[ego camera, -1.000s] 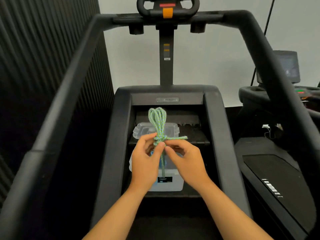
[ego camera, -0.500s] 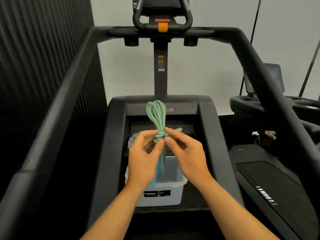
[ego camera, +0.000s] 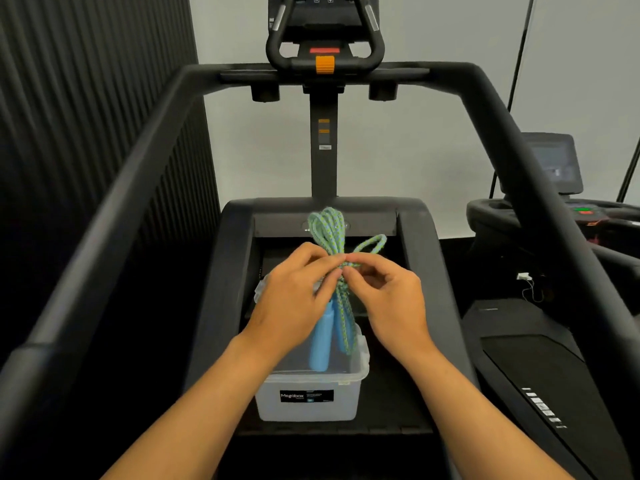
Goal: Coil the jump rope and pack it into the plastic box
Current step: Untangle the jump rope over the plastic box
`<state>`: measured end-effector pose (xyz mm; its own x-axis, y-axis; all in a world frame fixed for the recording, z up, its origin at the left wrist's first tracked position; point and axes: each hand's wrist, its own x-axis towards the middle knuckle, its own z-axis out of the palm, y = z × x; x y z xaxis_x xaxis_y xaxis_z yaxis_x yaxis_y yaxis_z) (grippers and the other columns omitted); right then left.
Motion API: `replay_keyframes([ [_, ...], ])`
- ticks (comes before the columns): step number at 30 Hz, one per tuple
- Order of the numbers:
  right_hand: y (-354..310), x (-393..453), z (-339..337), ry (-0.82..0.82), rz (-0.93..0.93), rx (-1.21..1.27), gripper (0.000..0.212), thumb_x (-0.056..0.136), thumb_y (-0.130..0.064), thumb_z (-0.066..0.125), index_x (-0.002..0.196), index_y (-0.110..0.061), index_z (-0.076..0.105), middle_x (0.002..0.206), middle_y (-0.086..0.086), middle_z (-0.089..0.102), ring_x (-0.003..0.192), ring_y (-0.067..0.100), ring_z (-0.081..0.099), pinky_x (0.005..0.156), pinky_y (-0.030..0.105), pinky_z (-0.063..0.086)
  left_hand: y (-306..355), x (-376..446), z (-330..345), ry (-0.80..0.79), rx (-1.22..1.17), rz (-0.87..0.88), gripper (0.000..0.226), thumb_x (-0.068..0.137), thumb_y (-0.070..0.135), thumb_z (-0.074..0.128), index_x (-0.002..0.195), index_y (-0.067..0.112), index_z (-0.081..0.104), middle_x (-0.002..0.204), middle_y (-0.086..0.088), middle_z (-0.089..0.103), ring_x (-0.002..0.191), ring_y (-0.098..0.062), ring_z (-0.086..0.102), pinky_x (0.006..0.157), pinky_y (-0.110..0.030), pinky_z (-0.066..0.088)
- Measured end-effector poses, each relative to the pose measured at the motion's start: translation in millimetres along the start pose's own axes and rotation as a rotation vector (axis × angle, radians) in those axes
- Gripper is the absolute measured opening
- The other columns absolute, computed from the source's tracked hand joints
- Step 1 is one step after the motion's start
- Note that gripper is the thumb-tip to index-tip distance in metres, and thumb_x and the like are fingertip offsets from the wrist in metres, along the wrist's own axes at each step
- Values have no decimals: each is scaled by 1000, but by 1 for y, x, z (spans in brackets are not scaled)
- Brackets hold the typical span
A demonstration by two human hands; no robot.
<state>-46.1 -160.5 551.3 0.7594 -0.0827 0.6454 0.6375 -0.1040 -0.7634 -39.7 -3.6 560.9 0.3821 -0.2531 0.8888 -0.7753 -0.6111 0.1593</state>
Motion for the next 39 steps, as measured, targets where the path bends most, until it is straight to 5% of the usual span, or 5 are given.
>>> replay_keyframes([
  [6,0,2,-3,17,-6,6,17,91,-3,72,103,-13,79,84,-2,78,76,6,73,72,15,55,9,10,-2,-22,86,52,17,92,9,65,105,6,75,97,-6,67,77,-20,68,70,-39,58],
  [20,-8,13,-1,-5,-10,117,23,91,1,71,95,-21,75,81,-5,77,76,6,72,72,18,56,4,34,-23,-167,98,130,8,89,6,63,96,5,66,97,-4,59,71,-24,61,66,-42,54],
  [24,-12,16,0,-15,12,227,24,91,5,68,91,-18,74,80,-3,77,74,11,71,72,23,57,0,36,-23,-72,-60,75,9,83,-4,66,88,3,65,89,-3,60,73,-16,57,68,-25,51],
  [30,-20,23,1,-47,40,389,28,92,12,60,87,-14,71,73,1,76,58,9,67,61,20,55,1,39,-26,-49,-442,-200,7,85,10,63,89,6,65,88,-5,63,74,-14,67,69,-25,55],
  [39,-23,28,-13,-91,-50,121,22,90,3,70,91,-19,73,73,-5,75,66,5,69,67,21,55,13,54,-42,-206,188,256,13,88,14,72,100,13,73,90,1,64,76,-17,59,69,-36,54],
])
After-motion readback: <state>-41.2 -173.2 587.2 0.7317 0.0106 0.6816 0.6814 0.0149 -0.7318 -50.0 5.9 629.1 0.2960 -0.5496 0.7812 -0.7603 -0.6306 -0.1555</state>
